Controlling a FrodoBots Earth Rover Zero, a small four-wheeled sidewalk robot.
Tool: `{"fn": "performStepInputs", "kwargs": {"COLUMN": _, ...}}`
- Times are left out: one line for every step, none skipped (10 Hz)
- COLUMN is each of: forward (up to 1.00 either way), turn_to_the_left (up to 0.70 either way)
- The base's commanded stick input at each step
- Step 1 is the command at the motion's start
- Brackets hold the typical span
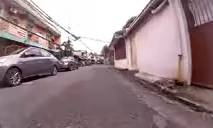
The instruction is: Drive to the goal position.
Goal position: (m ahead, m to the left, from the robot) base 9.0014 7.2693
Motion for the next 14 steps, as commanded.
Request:
{"fn": "performStepInputs", "kwargs": {"forward": 1.0, "turn_to_the_left": 0.0}}
{"fn": "performStepInputs", "kwargs": {"forward": 1.0, "turn_to_the_left": 0.0}}
{"fn": "performStepInputs", "kwargs": {"forward": 1.0, "turn_to_the_left": 0.0}}
{"fn": "performStepInputs", "kwargs": {"forward": 1.0, "turn_to_the_left": 0.0}}
{"fn": "performStepInputs", "kwargs": {"forward": 1.0, "turn_to_the_left": 0.0}}
{"fn": "performStepInputs", "kwargs": {"forward": 1.0, "turn_to_the_left": 0.0}}
{"fn": "performStepInputs", "kwargs": {"forward": 1.0, "turn_to_the_left": 0.0}}
{"fn": "performStepInputs", "kwargs": {"forward": 1.0, "turn_to_the_left": 0.0}}
{"fn": "performStepInputs", "kwargs": {"forward": 1.0, "turn_to_the_left": 0.0}}
{"fn": "performStepInputs", "kwargs": {"forward": 1.0, "turn_to_the_left": 0.0}}
{"fn": "performStepInputs", "kwargs": {"forward": 1.0, "turn_to_the_left": 0.0}}
{"fn": "performStepInputs", "kwargs": {"forward": 1.0, "turn_to_the_left": 0.0}}
{"fn": "performStepInputs", "kwargs": {"forward": 1.0, "turn_to_the_left": 0.0}}
{"fn": "performStepInputs", "kwargs": {"forward": 1.0, "turn_to_the_left": 0.0}}
